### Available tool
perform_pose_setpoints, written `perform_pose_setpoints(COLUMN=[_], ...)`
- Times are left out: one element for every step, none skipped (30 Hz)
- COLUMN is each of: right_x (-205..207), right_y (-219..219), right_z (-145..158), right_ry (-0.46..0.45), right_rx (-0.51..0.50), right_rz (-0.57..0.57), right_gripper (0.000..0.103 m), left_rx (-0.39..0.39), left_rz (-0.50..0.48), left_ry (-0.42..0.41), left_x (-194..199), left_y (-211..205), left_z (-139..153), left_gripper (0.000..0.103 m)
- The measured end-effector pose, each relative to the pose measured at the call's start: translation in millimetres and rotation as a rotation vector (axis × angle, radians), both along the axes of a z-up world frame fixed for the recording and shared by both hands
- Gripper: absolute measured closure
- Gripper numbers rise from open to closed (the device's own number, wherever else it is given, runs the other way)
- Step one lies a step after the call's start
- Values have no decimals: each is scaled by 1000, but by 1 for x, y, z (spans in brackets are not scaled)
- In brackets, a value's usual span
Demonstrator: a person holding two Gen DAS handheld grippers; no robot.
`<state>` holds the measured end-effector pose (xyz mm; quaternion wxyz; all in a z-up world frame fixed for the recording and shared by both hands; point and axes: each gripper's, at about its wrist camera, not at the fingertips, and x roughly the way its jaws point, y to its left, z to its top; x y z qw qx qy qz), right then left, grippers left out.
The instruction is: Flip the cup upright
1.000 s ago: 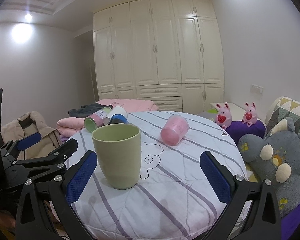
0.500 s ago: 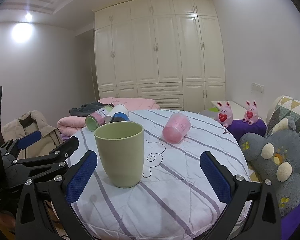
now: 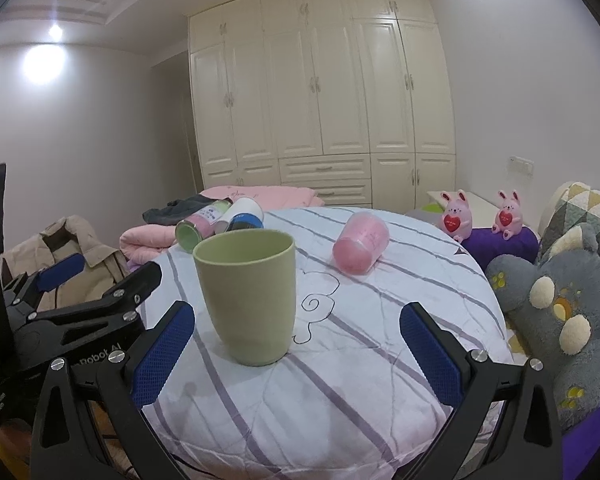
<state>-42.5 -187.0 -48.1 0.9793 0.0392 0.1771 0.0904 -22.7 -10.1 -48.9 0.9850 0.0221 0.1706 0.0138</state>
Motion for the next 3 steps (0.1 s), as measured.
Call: perform_pose_setpoints(right_x=[0, 0, -1], right_y=[1, 1, 2], right_z=[-1, -1, -1], right_ry=[2, 4, 6], right_rx=[-3, -5, -5], right_rz=[2, 4, 6], right_gripper=[0, 0, 0], left_rx=[-8, -14, -17], left_rz=[-1, -3, -3], left_ry=[8, 14, 16], left_x=[1, 2, 2], left_y=[1, 2, 2], left_z=[0, 0, 0], left_gripper=[1, 1, 1])
